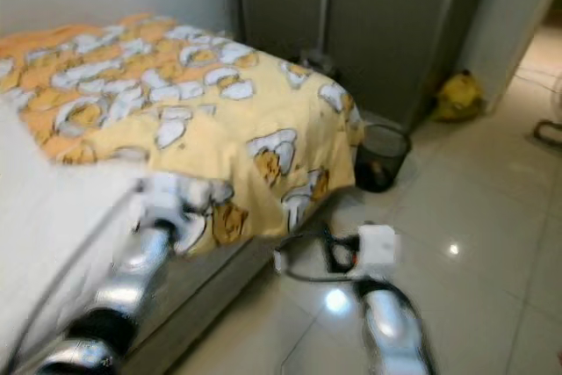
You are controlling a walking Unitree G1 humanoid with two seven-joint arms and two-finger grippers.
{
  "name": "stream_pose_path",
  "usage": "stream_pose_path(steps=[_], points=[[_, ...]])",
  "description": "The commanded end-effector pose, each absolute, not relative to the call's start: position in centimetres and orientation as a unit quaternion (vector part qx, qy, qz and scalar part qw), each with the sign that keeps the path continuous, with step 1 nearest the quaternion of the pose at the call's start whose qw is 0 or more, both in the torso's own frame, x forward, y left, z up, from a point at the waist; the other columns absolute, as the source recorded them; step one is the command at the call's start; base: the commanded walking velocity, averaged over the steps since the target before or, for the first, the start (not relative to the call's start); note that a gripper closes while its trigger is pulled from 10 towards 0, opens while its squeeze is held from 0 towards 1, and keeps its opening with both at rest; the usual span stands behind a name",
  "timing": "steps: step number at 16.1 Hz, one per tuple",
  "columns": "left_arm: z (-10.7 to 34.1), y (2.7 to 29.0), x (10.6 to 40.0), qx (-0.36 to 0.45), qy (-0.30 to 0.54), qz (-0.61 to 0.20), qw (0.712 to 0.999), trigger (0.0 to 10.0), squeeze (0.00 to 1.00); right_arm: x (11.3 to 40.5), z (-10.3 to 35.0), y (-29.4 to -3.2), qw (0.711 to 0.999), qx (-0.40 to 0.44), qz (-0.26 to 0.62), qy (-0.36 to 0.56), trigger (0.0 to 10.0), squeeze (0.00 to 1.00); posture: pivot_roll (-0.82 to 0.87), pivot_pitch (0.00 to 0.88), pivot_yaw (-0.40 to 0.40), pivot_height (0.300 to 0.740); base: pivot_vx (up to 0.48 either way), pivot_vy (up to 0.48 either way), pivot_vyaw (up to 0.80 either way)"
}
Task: Clean up the room
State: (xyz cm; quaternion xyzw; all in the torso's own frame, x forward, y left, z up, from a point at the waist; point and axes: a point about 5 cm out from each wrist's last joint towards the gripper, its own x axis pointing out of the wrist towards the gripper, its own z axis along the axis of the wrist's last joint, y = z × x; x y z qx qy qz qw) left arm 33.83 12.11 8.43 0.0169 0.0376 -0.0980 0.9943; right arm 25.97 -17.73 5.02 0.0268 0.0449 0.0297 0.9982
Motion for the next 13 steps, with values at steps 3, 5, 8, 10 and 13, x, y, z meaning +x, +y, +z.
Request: stream_pose_path(steps=[3,5,8,10,13], points=[[8.4,13.4,34.1,0.034,0.046,-0.078,0.995,10.0,0.0,26.1,5.3,-16.8,0.998,0.035,0.042,0.04,10.0,0.0,0.04,0.0,0.052,0.74,0.48,0.0,0.0],[8.4,13.8,34.4,0.034,0.054,-0.064,0.996,10.0,0.0,25.9,5.2,-16.8,0.998,0.035,0.045,0.041,10.0,0.0,0.04,0.0,0.048,0.74,0.401,0.165,0.0],[8.2,14.0,34.6,0.055,0.064,-0.057,0.995,10.0,0.0,25.8,5.3,-16.8,0.997,0.027,0.065,0.044,10.0,0.0,0.03,0.0,0.04,0.74,0.299,0.377,0.46],[7.3,13.4,34.4,0.089,0.087,-0.072,0.99,10.0,0.0,24.9,5.0,-17.2,0.997,0.03,0.053,0.053,10.0,0.0,0.03,0.0,0.015,0.74,0.0,0.0,0.55],[5.1,13.5,33.7,0.093,0.128,-0.036,0.987,10.0,0.0,22.2,4.9,-18.0,0.995,0.017,0.062,0.08,10.0,0.0,-0.03,0.081,-0.058,0.74,0.0,0.0,0.0]])
